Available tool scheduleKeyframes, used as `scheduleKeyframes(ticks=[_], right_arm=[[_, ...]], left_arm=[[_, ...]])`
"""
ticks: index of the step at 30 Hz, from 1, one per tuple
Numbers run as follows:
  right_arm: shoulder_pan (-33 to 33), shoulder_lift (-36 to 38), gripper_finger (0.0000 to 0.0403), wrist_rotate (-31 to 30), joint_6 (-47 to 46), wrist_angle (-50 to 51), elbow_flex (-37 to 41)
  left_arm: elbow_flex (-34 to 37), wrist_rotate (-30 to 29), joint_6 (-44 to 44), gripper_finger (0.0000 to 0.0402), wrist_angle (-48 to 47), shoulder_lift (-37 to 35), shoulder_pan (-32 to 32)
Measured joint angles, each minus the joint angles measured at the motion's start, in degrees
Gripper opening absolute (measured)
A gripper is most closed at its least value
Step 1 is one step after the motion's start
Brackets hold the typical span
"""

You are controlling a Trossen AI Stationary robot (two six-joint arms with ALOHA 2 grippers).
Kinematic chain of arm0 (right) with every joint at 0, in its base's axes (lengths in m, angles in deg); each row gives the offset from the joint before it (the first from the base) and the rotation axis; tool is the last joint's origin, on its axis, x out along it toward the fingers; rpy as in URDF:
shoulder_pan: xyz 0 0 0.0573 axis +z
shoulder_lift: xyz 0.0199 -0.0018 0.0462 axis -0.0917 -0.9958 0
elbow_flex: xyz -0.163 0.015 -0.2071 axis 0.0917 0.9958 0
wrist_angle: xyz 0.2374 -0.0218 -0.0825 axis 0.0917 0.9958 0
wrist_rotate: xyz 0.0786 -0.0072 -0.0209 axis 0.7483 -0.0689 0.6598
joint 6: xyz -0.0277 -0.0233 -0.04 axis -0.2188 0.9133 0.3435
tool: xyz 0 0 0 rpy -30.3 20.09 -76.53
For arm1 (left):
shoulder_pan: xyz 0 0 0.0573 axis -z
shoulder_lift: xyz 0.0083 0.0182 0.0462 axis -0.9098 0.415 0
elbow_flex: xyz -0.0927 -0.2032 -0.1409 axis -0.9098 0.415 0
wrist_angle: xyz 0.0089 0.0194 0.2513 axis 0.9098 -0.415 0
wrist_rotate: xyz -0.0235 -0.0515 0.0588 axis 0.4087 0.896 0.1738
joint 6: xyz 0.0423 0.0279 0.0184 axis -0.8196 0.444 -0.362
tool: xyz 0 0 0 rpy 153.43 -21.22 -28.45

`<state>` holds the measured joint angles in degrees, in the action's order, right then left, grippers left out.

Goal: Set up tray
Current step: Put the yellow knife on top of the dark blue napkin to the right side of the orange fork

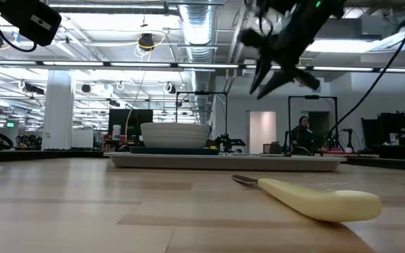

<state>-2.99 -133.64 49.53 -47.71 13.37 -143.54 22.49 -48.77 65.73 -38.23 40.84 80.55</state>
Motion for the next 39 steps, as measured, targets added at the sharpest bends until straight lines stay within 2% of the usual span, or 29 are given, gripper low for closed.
scheduleKeyframes(ticks=[3, 7, 14, 17, 22, 30, 36, 37, 39], right_arm=[[10.13, -2.27, 0.0074, -11.59, -5.17, -2.88, 0.0], [20.29, -8.95, 0.0074, -22.32, -9.86, -9.8, -0.01], [29.55, -23.87, 0.0074, -31.51, -10.63, -29.53, -0.32], [31.61, -29.23, 0.0074, -33.08, -10.37, -31.63, -3.09], [34.03, -34.58, 0.0074, -33.01, -5.78, -31.33, -9.37], [34.74, -35.14, 0.0074, -25.56, 14.95, -31.62, -17.78], [33.32, -35.03, 0.0074, -24.88, 18.27, -35.23, -22.53], [32.74, -35.03, 0.0074, -22.84, 18.8, -35.81, -22.85], [31.23, -35.03, 0.0074, -14.3, 20.92, -35.68, -23.9]], left_arm=[[0.0, -0.05, -0.41, 0.0193, 0.0, 0.01, 0.02], [0.01, -0.12, -0.42, 0.0193, -0.02, 0.01, 0.0], [0.0, -0.24, -0.42, 0.0193, 0.0, 0.01, 0.0], [0.01, -0.67, -0.42, 0.0193, -0.02, 0.0, 0.02], [0.0, -0.87, -0.42, 0.0193, -0.02, 0.01, 0.02], [0.0, -0.85, -0.25, 0.0193, -0.26, 0.01, 0.02], [0.01, -0.85, -0.09, 0.0193, -0.47, 0.01, 0.01], [0.0, -0.85, -0.05, 0.0193, -0.46, 0.01, 0.02], [0.02, -0.85, -0.01, 0.0193, -0.48, 0.01, 0.0]])
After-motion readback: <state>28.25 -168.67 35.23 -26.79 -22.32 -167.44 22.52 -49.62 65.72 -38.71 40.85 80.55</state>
